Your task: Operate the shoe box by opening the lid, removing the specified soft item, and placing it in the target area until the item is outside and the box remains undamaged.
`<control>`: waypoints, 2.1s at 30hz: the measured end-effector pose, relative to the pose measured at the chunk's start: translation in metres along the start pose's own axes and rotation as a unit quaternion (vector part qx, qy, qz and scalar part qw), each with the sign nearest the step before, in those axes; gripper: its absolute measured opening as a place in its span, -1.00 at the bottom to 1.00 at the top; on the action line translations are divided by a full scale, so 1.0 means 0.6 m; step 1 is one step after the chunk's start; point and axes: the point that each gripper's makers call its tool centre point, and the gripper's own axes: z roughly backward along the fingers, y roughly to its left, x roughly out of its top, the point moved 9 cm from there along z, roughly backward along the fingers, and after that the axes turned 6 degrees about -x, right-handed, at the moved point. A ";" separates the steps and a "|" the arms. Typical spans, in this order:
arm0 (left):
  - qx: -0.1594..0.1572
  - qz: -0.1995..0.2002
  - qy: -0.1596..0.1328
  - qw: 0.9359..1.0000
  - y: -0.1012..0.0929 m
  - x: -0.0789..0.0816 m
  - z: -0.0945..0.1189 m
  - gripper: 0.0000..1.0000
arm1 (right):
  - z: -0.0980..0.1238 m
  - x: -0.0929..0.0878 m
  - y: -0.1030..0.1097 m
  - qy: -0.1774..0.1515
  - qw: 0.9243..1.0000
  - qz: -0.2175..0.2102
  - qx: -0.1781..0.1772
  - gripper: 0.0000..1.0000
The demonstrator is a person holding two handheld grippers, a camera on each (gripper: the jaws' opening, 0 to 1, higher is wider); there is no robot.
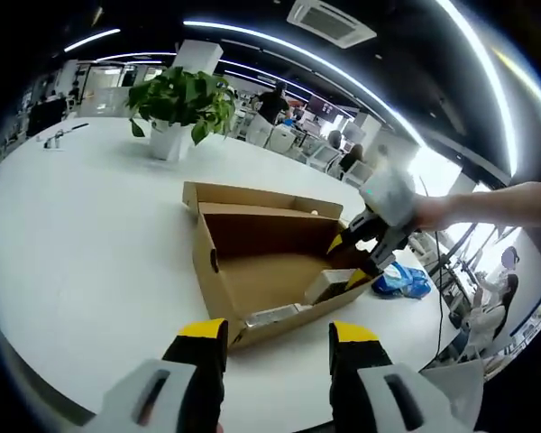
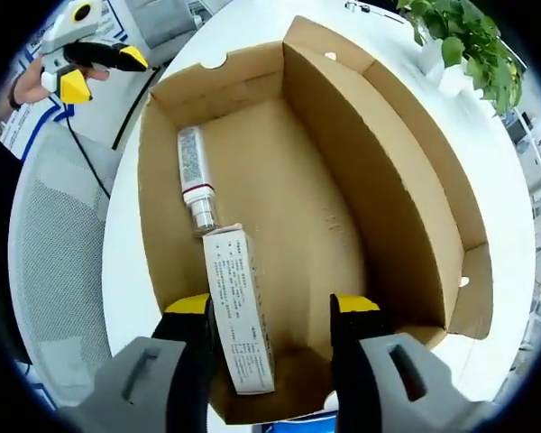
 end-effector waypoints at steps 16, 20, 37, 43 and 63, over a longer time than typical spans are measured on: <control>-0.001 -0.003 -0.002 1.000 0.007 0.009 0.005 -0.10 | 0.006 0.009 0.015 -0.019 0.999 0.026 -0.019 -0.64; -0.004 -0.006 -0.002 1.000 0.005 0.012 0.004 -0.10 | 0.022 0.010 0.013 -0.022 0.999 0.026 -0.024 -0.64; -0.029 -0.030 -0.001 0.999 -0.009 0.035 -0.014 -0.10 | 0.119 0.031 0.006 -0.087 0.995 0.017 -0.054 -0.64; -0.040 -0.041 0.000 0.998 -0.025 0.046 -0.022 -0.10 | 0.161 0.031 0.005 -0.105 0.991 0.019 -0.075 -0.65; -0.085 -0.073 0.024 0.993 -0.074 0.064 -0.077 -0.10 | 0.229 -0.084 0.007 -0.092 0.986 -0.022 -0.136 -0.65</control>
